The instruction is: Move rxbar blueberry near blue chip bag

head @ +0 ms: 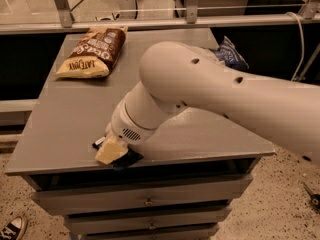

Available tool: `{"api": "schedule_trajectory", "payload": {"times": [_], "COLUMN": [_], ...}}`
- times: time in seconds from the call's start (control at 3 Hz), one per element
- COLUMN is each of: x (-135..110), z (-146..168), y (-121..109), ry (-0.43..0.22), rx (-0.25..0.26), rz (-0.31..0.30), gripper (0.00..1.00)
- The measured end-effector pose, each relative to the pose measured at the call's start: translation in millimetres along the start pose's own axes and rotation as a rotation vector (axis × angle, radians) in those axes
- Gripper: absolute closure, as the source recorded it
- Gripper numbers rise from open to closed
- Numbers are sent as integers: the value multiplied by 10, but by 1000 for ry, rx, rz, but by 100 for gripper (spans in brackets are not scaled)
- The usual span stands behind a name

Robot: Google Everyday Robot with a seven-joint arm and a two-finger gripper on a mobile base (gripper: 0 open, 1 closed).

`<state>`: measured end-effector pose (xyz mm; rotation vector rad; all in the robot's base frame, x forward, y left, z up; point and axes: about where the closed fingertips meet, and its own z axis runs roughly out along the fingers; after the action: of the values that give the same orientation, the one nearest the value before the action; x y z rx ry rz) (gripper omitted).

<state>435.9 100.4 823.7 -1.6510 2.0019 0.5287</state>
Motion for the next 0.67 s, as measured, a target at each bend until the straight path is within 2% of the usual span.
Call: {"api": "schedule_trajectory", "payload": {"times": [0.33,0.67], "x": [-1,-144], "z": [-2,-351], "y": [0,-107], "ry": [0,-22], "rx": [0,30], "rz": [0,-49], "gripper": [100,100]}}
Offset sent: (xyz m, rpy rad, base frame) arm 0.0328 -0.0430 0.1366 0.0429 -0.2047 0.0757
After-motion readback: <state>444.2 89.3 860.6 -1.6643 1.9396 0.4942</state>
